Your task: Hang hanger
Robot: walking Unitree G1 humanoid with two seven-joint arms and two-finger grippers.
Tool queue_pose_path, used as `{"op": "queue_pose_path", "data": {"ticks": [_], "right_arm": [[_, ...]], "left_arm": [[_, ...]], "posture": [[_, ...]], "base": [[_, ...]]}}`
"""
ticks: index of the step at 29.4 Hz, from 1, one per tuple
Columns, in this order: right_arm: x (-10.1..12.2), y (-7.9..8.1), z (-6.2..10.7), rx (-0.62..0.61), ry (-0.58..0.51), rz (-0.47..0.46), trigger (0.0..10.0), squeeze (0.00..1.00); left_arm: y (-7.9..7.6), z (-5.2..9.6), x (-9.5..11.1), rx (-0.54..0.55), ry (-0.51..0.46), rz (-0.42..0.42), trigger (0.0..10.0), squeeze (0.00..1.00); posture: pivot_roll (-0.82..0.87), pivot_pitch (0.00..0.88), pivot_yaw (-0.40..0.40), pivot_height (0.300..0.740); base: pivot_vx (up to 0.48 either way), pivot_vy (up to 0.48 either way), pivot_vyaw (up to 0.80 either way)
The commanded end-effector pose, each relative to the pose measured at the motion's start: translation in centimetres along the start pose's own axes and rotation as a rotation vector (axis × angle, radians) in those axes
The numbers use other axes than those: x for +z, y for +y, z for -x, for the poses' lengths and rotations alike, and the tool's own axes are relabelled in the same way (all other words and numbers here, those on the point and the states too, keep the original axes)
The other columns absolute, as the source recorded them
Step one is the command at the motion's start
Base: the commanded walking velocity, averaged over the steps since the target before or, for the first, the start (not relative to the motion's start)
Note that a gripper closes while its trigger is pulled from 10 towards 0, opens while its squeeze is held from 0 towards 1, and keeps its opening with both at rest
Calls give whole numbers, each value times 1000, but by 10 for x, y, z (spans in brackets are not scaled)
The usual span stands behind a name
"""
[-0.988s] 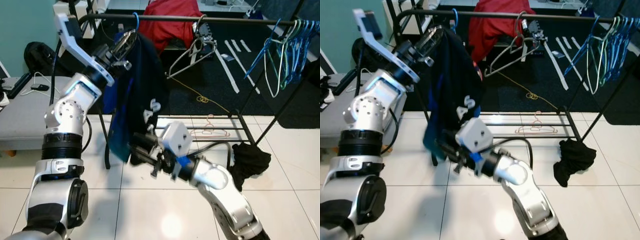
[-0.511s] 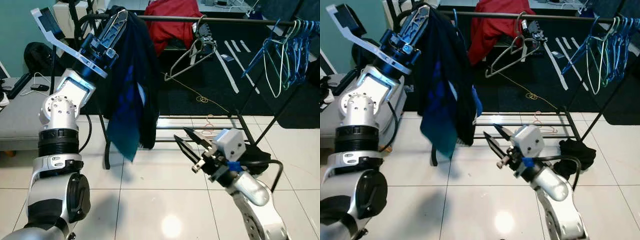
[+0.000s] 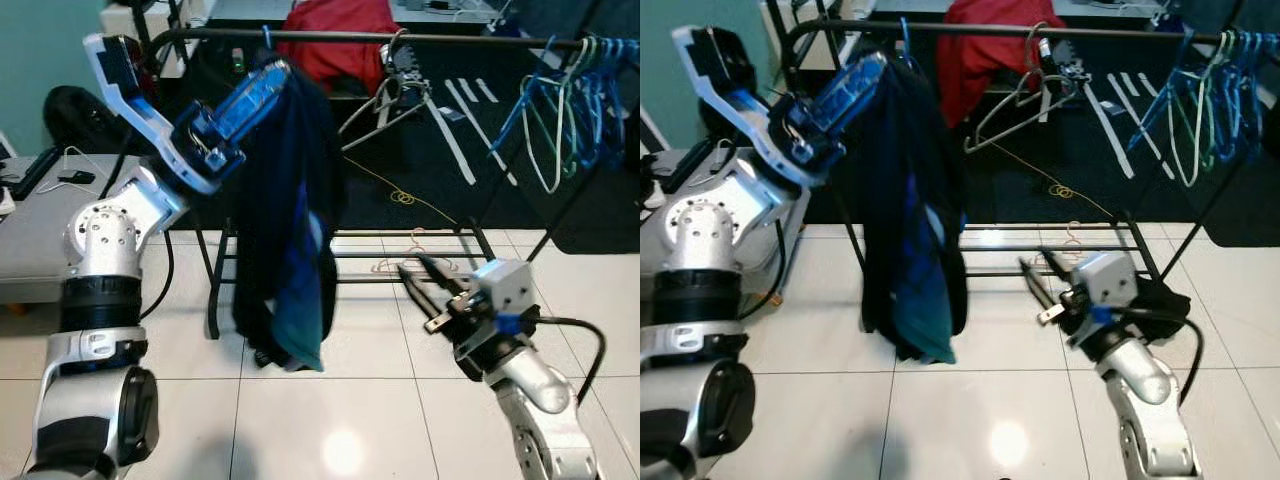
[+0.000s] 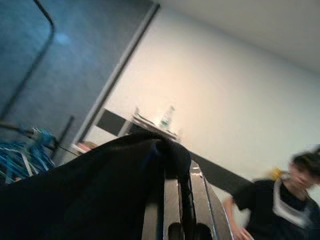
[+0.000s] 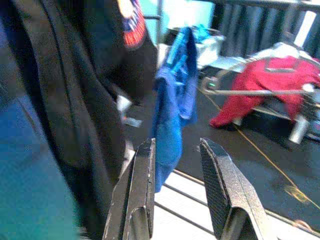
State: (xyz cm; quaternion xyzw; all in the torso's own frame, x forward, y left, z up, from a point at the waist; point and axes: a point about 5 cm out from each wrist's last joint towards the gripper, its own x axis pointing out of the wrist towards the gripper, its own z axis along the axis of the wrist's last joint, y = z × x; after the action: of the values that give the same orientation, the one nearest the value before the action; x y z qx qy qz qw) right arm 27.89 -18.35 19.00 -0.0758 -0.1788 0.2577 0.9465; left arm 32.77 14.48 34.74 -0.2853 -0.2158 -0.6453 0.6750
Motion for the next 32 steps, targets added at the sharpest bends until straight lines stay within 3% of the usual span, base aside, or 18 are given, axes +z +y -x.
{"op": "queue_pose_path", "data": {"ticks": [1,10,22,28,29,32], "right_arm": [[-9,2,5,46,41,-19,10000,0],[-33,12,22,239,161,32,10000,0],[-43,-1,27,220,172,58,10000,0],[-46,-3,28,251,174,29,10000,0],[-49,-2,28,317,169,-47,10000,1000],[-51,0,29,357,173,-73,10000,1000]], "left_arm": [[-5,1,0,-47,35,-2,0,0],[-10,10,-10,-125,146,61,0,0],[-17,14,-11,-242,168,123,0,0],[-19,14,-11,-273,183,130,0,0],[-26,10,-5,-340,176,146,0,0],[-30,8,-1,-367,169,153,0,0]], "posture": [[-53,224,-2,740],[-53,227,-3,740],[-54,227,1,740],[-53,226,2,740],[-55,224,-1,740],[-55,224,-1,740]], "base": [[0,0,0],[0,0,0],[0,0,0],[0,0,0],[0,0,0],[0,0,0]]}}
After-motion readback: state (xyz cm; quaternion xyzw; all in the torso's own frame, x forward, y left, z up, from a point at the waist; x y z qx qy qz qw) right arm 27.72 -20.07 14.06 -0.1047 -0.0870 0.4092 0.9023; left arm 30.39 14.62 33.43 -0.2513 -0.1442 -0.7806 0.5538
